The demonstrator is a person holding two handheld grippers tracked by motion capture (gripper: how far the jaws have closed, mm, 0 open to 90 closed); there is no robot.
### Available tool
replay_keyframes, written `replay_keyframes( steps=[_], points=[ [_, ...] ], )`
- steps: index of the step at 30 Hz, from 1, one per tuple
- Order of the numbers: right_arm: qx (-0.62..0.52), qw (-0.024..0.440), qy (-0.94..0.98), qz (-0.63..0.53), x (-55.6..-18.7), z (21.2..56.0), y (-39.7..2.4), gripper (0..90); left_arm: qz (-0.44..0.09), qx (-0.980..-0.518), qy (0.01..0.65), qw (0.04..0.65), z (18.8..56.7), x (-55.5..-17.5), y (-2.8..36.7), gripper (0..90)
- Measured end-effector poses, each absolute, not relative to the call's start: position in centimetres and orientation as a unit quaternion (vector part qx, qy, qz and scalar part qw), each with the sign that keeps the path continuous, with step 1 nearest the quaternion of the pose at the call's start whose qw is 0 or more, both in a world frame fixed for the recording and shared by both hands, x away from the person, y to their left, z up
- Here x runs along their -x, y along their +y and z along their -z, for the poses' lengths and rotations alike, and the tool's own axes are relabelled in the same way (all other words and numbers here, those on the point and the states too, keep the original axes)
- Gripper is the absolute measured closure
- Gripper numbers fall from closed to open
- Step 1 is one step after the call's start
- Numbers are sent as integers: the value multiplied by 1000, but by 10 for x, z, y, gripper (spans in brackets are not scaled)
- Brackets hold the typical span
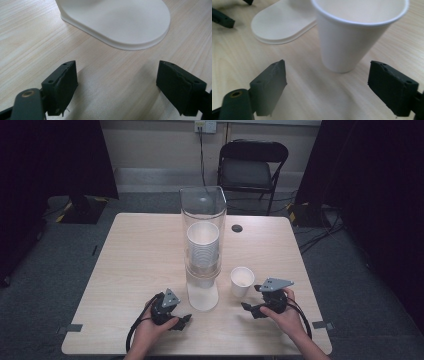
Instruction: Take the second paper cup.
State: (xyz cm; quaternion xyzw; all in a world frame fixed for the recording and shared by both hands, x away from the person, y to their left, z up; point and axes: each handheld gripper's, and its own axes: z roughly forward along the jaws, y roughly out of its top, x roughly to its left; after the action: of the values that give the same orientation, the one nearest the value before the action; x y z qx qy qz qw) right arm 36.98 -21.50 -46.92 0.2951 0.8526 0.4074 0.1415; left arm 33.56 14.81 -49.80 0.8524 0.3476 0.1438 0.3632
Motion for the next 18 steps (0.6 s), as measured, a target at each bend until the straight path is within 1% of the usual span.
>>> replay_keyframes(
  steps=[9, 18],
  points=[
    [-258, 107, 869, -408, -351, 471, -191, 161, -150, -847, 346, 375, 501, -334, 150, 154],
    [-245, 83, 863, -435, -353, 469, -158, 163, -147, -848, 345, 374, 501, -334, 150, 148]
  ],
)
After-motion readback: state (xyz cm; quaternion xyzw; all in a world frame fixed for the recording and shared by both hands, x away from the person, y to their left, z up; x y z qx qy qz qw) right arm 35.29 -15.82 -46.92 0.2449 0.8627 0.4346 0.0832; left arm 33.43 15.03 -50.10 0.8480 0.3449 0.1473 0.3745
